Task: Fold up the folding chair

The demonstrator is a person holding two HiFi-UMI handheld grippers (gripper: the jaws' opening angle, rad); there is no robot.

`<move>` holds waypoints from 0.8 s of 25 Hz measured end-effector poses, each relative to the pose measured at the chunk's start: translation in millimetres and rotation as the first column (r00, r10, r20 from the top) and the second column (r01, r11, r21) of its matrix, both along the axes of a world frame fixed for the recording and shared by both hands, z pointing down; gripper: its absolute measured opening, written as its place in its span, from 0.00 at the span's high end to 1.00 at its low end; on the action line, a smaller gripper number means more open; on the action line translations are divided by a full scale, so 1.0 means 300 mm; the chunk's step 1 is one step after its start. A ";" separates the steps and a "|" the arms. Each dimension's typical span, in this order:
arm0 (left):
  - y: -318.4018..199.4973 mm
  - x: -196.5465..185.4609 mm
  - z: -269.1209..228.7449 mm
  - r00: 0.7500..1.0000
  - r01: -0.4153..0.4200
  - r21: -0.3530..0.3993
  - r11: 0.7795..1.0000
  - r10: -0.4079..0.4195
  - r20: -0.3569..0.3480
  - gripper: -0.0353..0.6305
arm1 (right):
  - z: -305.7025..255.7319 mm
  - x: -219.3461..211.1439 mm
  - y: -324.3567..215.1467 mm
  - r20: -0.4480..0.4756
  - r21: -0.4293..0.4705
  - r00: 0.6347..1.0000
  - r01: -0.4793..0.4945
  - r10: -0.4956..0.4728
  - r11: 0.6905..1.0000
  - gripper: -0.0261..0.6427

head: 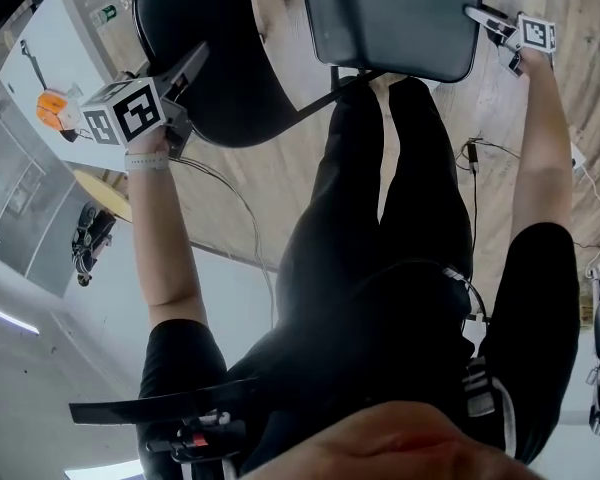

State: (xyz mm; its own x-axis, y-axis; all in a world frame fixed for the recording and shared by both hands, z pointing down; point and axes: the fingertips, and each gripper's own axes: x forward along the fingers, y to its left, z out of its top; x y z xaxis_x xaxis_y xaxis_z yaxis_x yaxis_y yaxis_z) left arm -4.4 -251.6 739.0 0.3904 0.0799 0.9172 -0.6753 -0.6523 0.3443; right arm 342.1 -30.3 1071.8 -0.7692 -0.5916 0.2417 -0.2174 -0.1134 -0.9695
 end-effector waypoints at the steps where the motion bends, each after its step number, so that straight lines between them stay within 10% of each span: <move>1: -0.001 0.006 0.001 1.000 -0.001 0.003 1.000 0.001 0.000 0.81 | 0.003 -0.003 -0.007 0.032 0.003 0.999 -0.012 0.012 1.000 0.50; 20: -0.017 -0.028 -0.105 1.000 -0.007 0.020 1.000 0.007 -0.015 0.84 | -0.171 -0.114 -0.080 0.115 0.093 0.993 0.003 -0.014 0.996 0.56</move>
State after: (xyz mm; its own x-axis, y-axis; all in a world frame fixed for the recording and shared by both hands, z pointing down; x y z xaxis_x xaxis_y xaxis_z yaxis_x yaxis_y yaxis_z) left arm -12.9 -256.6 707.6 0.4038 0.0643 0.9126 -0.6656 -0.6638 0.3413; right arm 307.8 -54.4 1020.6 -0.7939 -0.6006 0.0955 -0.1043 -0.0202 -0.9943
